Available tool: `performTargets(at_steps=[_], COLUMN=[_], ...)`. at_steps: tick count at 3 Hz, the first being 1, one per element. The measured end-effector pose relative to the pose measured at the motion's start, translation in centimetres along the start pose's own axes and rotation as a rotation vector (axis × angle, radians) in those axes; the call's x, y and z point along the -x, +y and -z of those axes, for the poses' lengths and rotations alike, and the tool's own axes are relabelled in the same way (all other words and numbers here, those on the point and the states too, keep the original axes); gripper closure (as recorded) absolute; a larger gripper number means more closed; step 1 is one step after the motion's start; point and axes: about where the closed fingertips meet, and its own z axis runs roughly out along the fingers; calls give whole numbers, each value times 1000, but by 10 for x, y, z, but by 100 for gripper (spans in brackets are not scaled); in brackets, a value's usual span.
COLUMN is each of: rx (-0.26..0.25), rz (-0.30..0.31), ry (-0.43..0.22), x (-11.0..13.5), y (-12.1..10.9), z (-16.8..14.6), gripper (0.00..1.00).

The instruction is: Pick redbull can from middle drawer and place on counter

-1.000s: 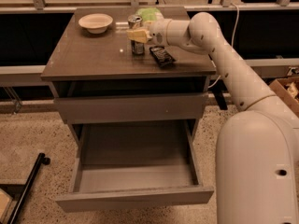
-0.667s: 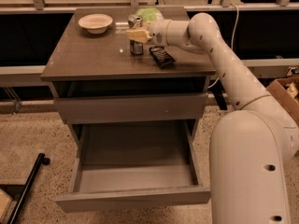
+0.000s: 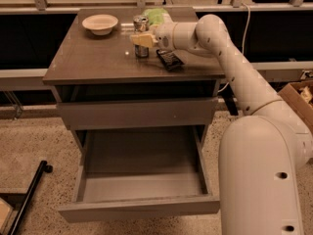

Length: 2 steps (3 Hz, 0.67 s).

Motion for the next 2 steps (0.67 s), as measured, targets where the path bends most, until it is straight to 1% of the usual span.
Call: performTargets(at_steps=[1,2], rx=[6,7], rz=[-1,-1], ry=[1,1], x=[-1,-1], y=[2,3], z=[-4,-4], gripper=[1,0])
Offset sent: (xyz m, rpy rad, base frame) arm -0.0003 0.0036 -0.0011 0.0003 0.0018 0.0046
